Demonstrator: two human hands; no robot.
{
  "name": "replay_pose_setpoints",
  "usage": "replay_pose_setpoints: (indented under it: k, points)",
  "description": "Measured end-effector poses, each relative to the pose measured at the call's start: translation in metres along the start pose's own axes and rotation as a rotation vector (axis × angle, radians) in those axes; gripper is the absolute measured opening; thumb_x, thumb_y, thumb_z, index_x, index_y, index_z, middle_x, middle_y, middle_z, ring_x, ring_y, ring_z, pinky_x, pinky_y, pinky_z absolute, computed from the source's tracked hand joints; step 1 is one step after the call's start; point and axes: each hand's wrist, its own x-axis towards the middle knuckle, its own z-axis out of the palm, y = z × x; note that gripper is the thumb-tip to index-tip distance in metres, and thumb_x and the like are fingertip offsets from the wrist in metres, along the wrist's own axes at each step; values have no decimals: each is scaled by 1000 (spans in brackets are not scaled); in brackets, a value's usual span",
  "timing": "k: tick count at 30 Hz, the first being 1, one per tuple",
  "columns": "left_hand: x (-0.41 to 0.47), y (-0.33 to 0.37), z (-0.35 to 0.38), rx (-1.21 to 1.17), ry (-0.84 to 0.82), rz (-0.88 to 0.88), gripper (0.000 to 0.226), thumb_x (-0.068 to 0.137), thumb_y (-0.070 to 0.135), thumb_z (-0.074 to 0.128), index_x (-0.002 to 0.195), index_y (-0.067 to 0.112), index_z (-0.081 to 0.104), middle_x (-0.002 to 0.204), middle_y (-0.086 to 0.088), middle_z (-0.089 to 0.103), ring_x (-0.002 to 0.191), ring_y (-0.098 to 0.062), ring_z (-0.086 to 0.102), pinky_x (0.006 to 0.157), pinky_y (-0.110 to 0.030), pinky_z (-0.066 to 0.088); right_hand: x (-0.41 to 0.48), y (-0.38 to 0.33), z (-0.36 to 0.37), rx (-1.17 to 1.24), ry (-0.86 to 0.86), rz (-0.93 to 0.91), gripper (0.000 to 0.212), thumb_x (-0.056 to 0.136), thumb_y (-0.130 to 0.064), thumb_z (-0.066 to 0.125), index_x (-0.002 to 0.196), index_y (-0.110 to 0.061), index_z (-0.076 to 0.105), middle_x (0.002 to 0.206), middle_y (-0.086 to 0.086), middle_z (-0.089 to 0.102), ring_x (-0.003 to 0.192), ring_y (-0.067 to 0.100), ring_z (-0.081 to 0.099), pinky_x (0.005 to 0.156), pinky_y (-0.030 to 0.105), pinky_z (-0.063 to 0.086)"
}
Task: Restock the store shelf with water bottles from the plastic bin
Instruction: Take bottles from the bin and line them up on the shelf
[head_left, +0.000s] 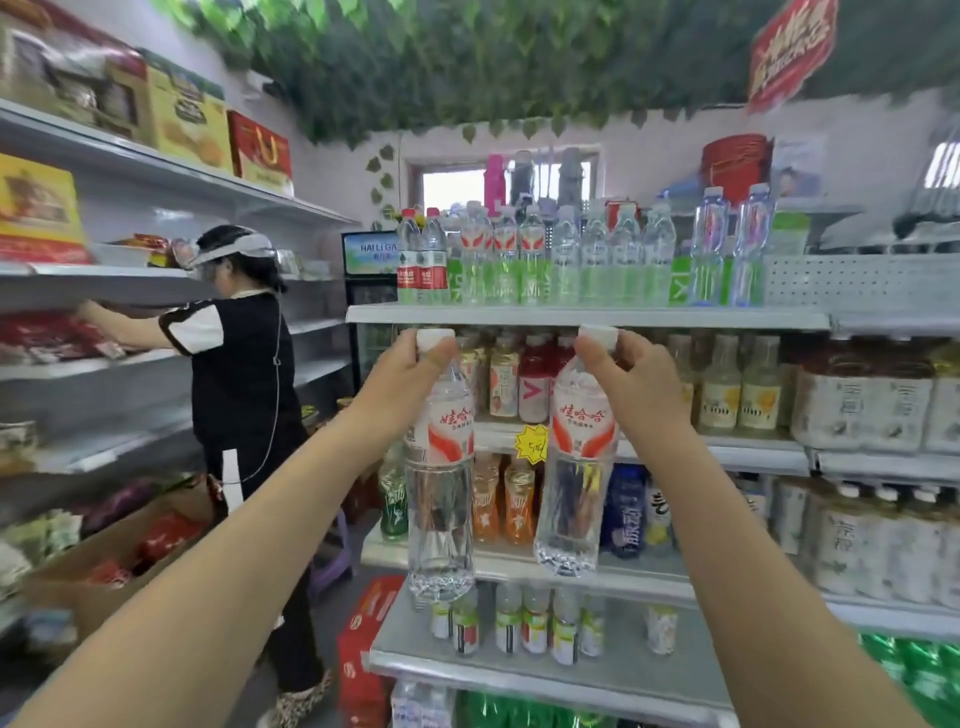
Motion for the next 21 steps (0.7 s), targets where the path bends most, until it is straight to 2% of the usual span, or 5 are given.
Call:
replay_pose_setpoints:
  k: [4,7,12,18,21]
  points:
    - [48,-7,7,-15,21,40,24,95,41,41,102,20,52,100,7,56,96,-12,53,79,-26,43,48,15,17,77,-6,-33,45,87,-38,59,71,3,49,61,16,48,57,19,39,55,26,33]
    - [83,-17,6,-94,62,31,14,94,41,44,89,29,50,98,7,59,99,-16,58,88,-37,48,77,22,34,100,-25,-73,34,89,-35,58,71,-6,55,61,5,50,56,16,42,46,15,31]
    - [135,-28,-3,-35,67,64,35,93,47,42,110,19,54,114,-1,60,107,-20,56,97,-41,44,119,32,65,83,-19,-92,37,90,-29,59,58,-23,43,37,-22,44,34,-3,37,38,7,26]
    - [202,-59,-22,-87,18,129,42,92,49,41,113,14,54,112,-7,62,102,-25,59,93,-48,46,163,41,115,24,25,-140,29,88,-36,60,62,-27,51,44,-20,51,41,-7,45,46,7,33]
    - [240,-80,-31,-105,-39,206,39,94,47,38,106,15,55,109,-5,60,94,-19,55,77,-29,43,182,51,144,1,79,-151,26,87,-39,59,70,-20,61,67,-4,61,59,4,54,58,20,41]
